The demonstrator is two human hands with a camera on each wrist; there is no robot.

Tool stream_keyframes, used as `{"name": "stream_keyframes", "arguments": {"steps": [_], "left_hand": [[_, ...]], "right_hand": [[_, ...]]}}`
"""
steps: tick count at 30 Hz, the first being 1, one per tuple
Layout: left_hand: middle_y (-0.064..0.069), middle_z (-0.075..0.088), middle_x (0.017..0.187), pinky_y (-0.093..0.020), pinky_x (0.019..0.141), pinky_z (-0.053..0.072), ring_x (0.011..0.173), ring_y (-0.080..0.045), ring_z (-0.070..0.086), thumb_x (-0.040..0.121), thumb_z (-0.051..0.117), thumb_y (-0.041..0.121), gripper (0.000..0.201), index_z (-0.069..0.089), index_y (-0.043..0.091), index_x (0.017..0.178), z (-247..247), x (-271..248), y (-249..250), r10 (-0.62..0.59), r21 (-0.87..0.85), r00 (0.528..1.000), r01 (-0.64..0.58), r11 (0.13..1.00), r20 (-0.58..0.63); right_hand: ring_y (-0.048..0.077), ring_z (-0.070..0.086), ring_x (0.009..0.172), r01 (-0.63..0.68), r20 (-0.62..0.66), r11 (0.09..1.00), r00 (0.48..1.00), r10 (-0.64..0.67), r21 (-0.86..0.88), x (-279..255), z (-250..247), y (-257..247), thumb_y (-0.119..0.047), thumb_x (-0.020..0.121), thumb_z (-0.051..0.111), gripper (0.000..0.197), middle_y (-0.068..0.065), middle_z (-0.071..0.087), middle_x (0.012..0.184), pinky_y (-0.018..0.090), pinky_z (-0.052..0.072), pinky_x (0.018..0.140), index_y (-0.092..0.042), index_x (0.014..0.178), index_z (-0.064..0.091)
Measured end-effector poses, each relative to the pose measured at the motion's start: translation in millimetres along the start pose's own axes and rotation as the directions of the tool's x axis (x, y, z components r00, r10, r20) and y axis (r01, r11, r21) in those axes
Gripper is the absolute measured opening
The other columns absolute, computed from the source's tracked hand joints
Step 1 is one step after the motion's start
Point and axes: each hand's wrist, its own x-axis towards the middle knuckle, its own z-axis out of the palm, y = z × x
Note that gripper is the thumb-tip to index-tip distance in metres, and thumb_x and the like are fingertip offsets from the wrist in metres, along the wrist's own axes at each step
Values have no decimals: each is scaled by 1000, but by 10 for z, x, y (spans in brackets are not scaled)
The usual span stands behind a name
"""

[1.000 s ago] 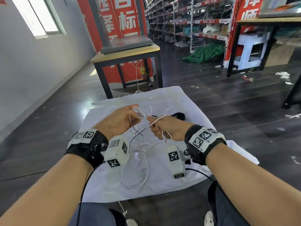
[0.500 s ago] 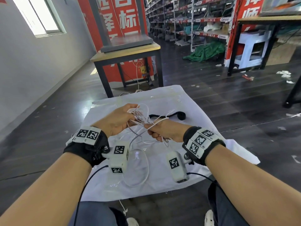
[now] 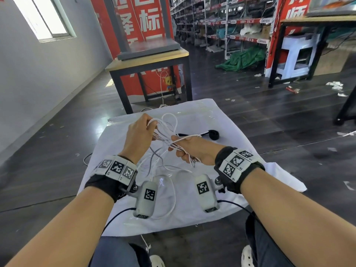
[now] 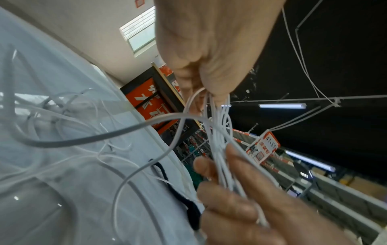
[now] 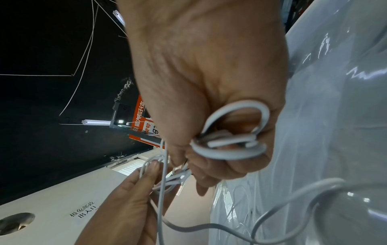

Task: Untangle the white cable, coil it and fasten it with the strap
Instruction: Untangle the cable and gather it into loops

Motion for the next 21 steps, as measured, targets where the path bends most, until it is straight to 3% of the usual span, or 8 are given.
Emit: {"name": "stream_keyframes", "arguments": {"steps": [2,5,8,11,17,21], "left_hand": [[-3,69,88,-23,72,50,82,-16,67,99,47,28,16,55,15,92,-8,-4,2,27,12,1000,-27,1000,14],[-6,67,94,-37,84,55,87,-15,70,99,49,25,15,57,13,96,-7,-11,14,-51,-199,990,76,977,131],[-13,65,103,-31,79,58,81,-17,71,100,48,23,13,55,13,101,12,-24,44,-127,-294,963,196,935,239],[-19,66,104,-35,77,58,81,-23,69,100,48,23,12,53,12,102,31,-28,53,-180,-368,929,299,881,323],[-12,65,86,-17,58,55,69,-14,65,95,57,12,17,54,1,107,10,-8,73,-347,-424,849,506,751,399],[-12,65,83,-19,58,57,65,-14,65,88,66,6,27,52,1,111,16,-23,68,-371,-402,828,536,742,420]], "right_hand": [[6,33,45,-15,10,1000,1000,15,-27,-2,-15,16,-43,101,37,39,-1,40,62,14,28,43,-10,92,56],[6,31,43,-34,76,993,996,43,-117,-7,-23,58,-44,98,43,39,-2,37,60,16,27,45,-10,92,60],[7,30,43,-66,128,981,988,90,-181,-16,7,68,-45,98,45,39,-2,35,60,14,27,42,-10,92,62],[9,30,47,-94,126,977,985,119,-191,-30,7,56,-47,98,43,43,-2,37,61,14,28,42,-9,98,62],[9,29,47,-110,85,974,988,129,-198,-20,-18,97,-49,98,40,45,-3,39,59,19,22,49,-11,93,63],[9,30,48,-100,78,972,990,118,-212,-10,-2,101,-47,98,42,41,-2,39,60,18,24,48,-13,87,63]]}}
